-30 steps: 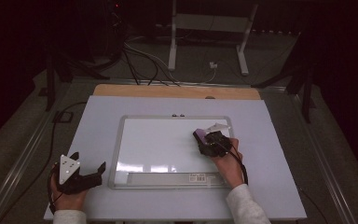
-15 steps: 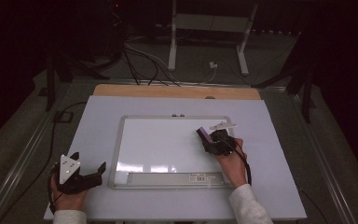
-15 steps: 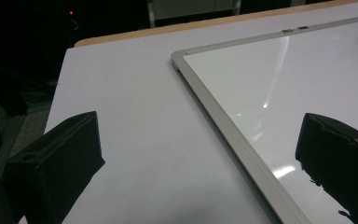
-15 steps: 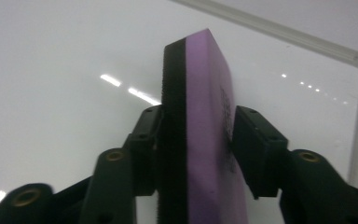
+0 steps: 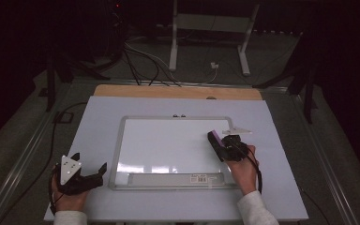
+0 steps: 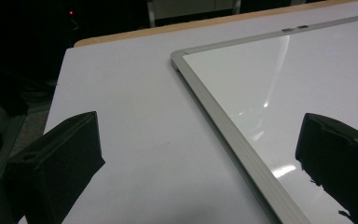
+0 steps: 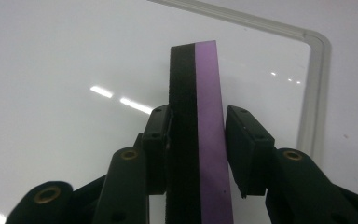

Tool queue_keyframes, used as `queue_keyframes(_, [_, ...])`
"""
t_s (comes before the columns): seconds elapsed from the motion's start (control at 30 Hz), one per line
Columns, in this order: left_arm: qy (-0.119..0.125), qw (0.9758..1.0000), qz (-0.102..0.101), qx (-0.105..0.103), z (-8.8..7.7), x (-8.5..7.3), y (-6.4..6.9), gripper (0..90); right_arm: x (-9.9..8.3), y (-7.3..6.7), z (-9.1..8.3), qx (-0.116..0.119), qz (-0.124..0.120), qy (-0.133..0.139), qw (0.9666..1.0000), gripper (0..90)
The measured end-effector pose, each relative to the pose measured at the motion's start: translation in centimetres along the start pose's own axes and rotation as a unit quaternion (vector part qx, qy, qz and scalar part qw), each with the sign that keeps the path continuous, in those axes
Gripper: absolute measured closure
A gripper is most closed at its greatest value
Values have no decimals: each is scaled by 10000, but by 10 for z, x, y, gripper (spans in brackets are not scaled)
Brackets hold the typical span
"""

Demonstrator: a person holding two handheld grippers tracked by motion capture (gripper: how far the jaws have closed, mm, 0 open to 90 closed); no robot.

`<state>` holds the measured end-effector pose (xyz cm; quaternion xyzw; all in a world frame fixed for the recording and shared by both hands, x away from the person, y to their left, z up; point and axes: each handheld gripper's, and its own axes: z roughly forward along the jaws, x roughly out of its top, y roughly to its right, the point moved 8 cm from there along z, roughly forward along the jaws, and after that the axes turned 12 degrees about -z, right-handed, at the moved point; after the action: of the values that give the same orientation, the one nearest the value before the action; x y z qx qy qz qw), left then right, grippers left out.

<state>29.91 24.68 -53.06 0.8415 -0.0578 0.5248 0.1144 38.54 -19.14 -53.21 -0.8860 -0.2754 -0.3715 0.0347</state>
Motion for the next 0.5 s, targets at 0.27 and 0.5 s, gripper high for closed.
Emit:
queue_keyframes(0.27, [10, 10000, 13, -11, 0, 1, 1, 12, -15, 6, -12, 1, 217, 3, 9998, 624])
queue_keyframes(0.5, [-2, 10000, 19, -19, 1, 1, 2, 13, -31, 9, -27, -88, 260, -53, 9996, 623])
